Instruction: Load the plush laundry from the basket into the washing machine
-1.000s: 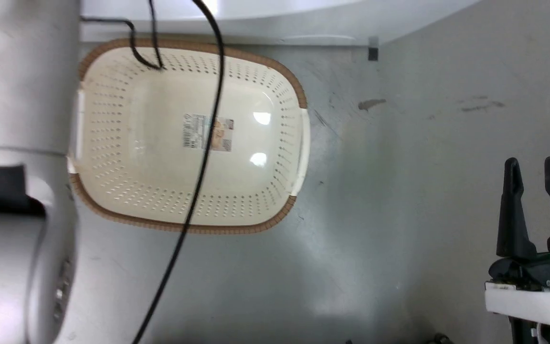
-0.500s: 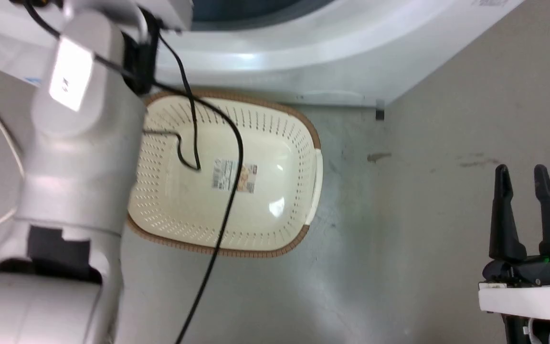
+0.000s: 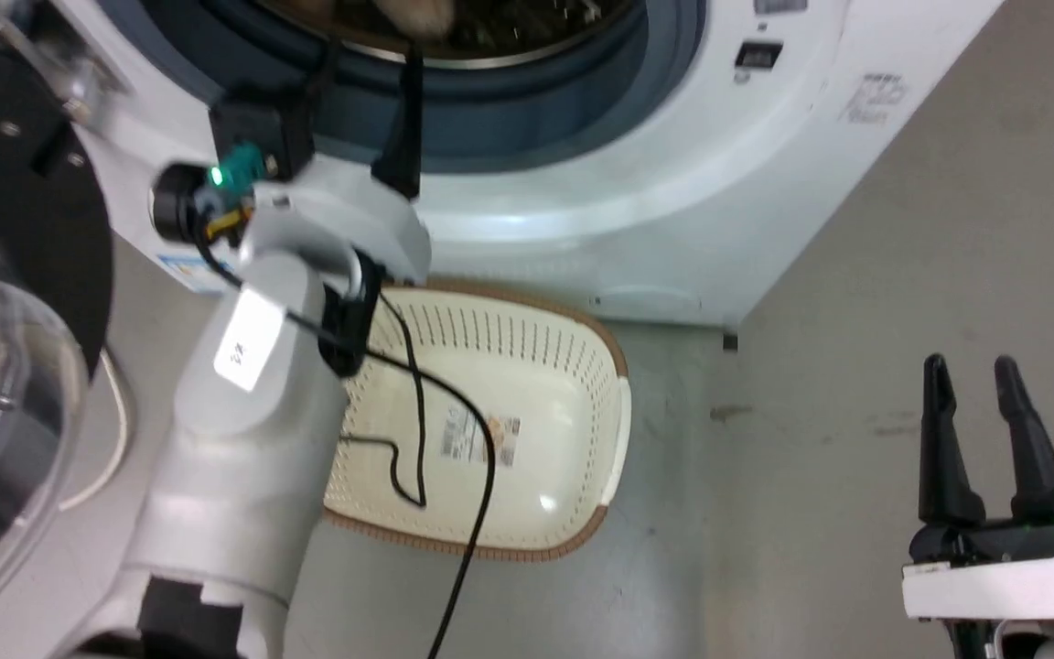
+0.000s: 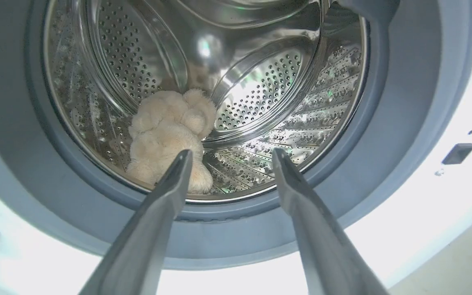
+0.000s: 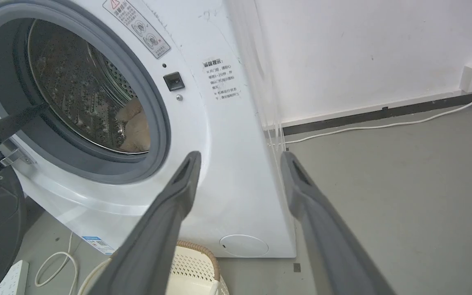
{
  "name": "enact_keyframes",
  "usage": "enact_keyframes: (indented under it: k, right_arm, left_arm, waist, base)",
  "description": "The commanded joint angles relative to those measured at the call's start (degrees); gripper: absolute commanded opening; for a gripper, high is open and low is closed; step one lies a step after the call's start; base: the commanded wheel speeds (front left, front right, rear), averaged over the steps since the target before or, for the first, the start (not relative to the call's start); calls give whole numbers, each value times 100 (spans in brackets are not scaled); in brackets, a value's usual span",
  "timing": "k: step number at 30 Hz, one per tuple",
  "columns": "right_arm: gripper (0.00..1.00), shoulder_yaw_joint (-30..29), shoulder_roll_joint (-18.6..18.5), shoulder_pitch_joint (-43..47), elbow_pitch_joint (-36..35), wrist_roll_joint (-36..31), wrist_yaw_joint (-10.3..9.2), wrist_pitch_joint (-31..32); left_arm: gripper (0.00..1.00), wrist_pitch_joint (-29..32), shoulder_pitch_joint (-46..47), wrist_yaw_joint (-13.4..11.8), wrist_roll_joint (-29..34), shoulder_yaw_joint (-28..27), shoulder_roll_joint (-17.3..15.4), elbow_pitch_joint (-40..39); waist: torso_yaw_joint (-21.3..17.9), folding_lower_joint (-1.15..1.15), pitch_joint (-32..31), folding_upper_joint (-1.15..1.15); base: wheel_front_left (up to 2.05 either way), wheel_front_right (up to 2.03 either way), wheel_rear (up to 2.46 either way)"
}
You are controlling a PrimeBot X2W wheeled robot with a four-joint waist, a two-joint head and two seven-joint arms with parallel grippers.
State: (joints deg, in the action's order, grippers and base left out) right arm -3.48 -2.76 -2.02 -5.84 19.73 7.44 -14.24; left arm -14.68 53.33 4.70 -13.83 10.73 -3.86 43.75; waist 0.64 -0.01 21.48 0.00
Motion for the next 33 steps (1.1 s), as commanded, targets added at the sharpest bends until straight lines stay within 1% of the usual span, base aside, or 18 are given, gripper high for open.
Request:
enact_keyframes:
  k: [1, 2, 4, 5, 6, 9, 11, 12, 18, 23, 28, 33]
  right_arm:
    - [100, -3, -11, 85, 56, -4, 5, -6]
    - [100, -3, -11, 85, 56, -4, 5, -6]
    - [100, 11, -11, 161, 147, -9, 5, -8]
    - [100, 11, -11, 161, 147, -9, 5, -8]
    - [100, 23, -11, 221, 213, -9, 5, -11]
    - [100, 22, -11, 291, 269, -36, 5, -10]
    - [100, 8, -11, 416, 350, -44, 5, -9]
    - [100, 8, -11, 416, 350, -44, 5, -9]
    - [100, -5, -11, 716, 469, -15, 5, 0]
    - [100, 33, -11, 936, 541, 31, 5, 28]
    - [100, 55, -11, 1052, 590, 37, 5, 26]
    - [100, 44, -11, 1149, 667, -65, 5, 29]
  left_arm:
    - [100, -31, -188, -9, -40, 17, 32, -72]
    - [100, -31, -188, -9, -40, 17, 32, -72]
    - [100, -31, -529, -17, -63, 40, 35, -104]
    - [100, -31, -529, -17, -63, 40, 35, -104]
    - [100, -25, -774, -9, -47, 91, 14, -121]
    - [100, -20, -998, 12, -50, 145, 2, -139]
    - [100, -21, -1341, -31, -122, 108, -18, -224]
    - [100, -21, -1341, -31, -122, 108, -18, -224]
    - [100, 17, -2067, -104, -300, 19, -71, -560]
    - [100, 204, -2768, -136, -435, -11, -151, -974]
    - [100, 344, -3432, -309, -516, -84, -243, -1575]
    - [100, 458, -4089, -490, -475, -105, -410, -2177]
  waist:
    - [70, 1, -307, 0]
    - [70, 1, -307, 0]
    - [93, 1, -565, 0]
    - [93, 1, -565, 0]
    - [100, 1, -759, 0]
    - [124, 1, -941, 0]
    - [156, 1, -1231, 0]
    - [156, 1, -1231, 0]
    - [217, 1, -1812, 0]
    - [225, 1, -2208, 0]
    - [239, 1, -2354, 0]
    - [231, 1, -2419, 0]
  base:
    - [0, 0, 0]
    - [0, 0, 0]
    - [0, 0, 0]
    - [0, 0, 0]
    - [0, 0, 0]
    - [0, 0, 0]
    - [0, 0, 0]
    - [0, 0, 0]
    - [0, 0, 0]
    - [0, 0, 0]
    - [0, 0, 0]
    - [0, 0, 0]
